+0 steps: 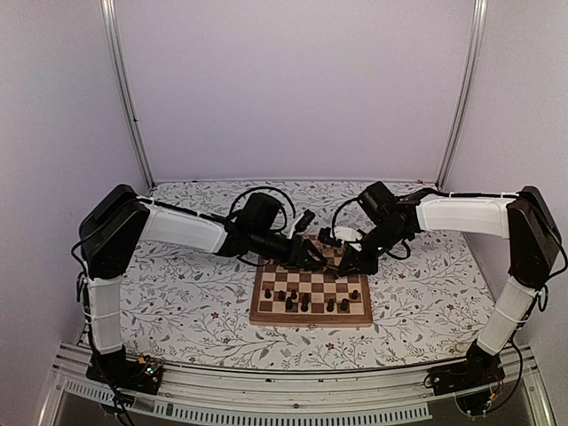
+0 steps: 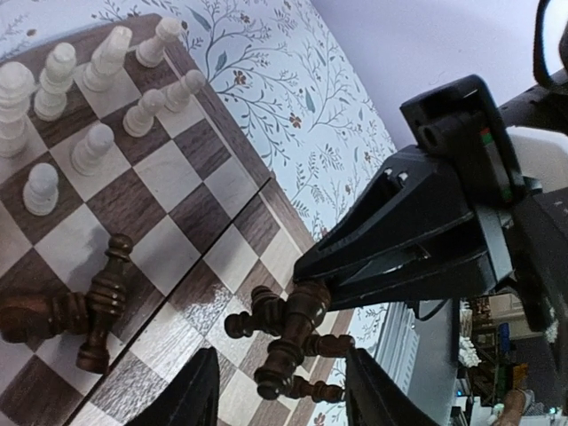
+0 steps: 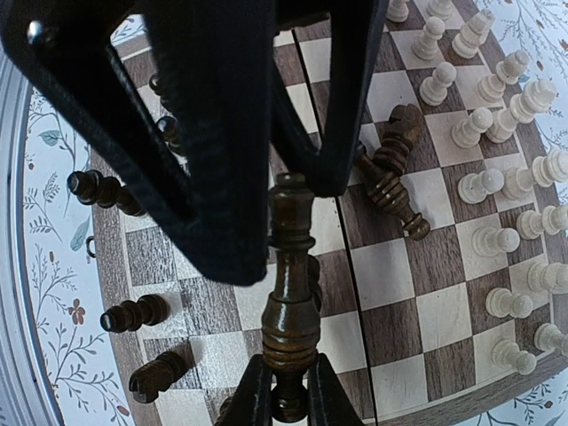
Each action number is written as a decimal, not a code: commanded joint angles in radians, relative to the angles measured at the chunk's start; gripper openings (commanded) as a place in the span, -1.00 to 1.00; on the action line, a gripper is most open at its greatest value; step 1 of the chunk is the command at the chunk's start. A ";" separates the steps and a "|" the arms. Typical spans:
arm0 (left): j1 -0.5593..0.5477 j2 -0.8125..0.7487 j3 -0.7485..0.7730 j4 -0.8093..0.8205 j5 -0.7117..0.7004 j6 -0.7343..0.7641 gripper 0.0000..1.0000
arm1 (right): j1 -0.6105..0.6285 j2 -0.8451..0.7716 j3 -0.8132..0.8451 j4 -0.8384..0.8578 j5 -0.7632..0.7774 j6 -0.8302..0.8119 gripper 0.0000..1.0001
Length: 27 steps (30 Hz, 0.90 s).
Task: Set up the chess pieces on the board
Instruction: Pick up the chess piece from the chessboard.
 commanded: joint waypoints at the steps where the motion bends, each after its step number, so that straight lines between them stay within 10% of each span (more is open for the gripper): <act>1: -0.017 0.023 0.030 0.021 0.033 -0.011 -0.07 | -0.007 -0.035 -0.010 0.019 -0.016 0.009 -0.85; 17: -0.014 -0.006 0.031 0.021 0.003 0.004 -0.80 | -0.006 -0.011 -0.017 0.017 -0.003 0.005 -0.84; 27: 0.000 -0.110 0.003 -0.044 -0.060 0.056 -0.89 | -0.012 0.012 -0.023 0.017 0.002 0.000 -0.83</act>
